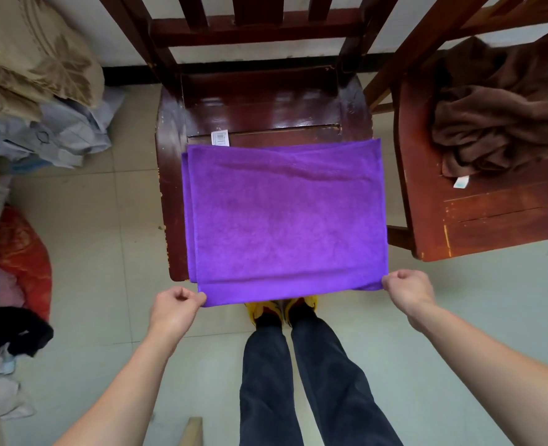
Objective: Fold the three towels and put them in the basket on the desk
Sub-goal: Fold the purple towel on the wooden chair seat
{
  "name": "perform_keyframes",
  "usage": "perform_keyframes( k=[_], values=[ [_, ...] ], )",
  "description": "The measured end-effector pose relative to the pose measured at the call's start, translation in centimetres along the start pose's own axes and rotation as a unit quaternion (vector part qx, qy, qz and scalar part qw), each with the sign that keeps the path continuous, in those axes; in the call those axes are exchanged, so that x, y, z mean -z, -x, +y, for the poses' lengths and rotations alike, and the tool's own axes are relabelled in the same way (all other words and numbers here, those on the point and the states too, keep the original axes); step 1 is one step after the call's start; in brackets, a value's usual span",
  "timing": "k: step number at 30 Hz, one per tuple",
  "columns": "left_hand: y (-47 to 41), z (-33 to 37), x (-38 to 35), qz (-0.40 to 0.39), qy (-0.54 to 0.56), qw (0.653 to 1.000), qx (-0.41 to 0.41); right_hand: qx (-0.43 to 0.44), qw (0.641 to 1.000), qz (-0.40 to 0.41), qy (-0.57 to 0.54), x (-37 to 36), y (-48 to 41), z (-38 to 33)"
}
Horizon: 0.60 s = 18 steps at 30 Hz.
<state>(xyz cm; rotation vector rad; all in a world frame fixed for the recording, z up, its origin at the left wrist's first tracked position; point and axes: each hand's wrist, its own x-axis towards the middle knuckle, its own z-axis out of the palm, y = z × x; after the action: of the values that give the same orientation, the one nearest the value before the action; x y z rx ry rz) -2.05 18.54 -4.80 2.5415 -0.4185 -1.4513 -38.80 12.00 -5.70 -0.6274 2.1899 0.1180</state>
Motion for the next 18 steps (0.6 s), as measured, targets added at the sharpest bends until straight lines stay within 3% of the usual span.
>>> perform_keyframes(
  k=[3,9,12,18],
  values=[
    [-1.7,2.4,0.8,0.063,-0.037,0.997,-0.01,0.08,0.992,0.062,0.072,0.7,-0.5,-3.2],
    [-5.4,11.9,1.3,0.084,0.001,0.984,-0.159,0.253,0.959,0.126,-0.004,1.9,-2.2,-15.2],
    [-8.1,16.8,0.6,0.097,0.04,0.981,-0.162,0.269,0.957,0.112,0.012,2.0,-3.6,-19.0],
    [-8.7,21.2,0.0,0.115,-0.039,0.973,-0.194,0.282,0.945,0.125,0.105,2.6,-4.4,-20.2]
  ],
)
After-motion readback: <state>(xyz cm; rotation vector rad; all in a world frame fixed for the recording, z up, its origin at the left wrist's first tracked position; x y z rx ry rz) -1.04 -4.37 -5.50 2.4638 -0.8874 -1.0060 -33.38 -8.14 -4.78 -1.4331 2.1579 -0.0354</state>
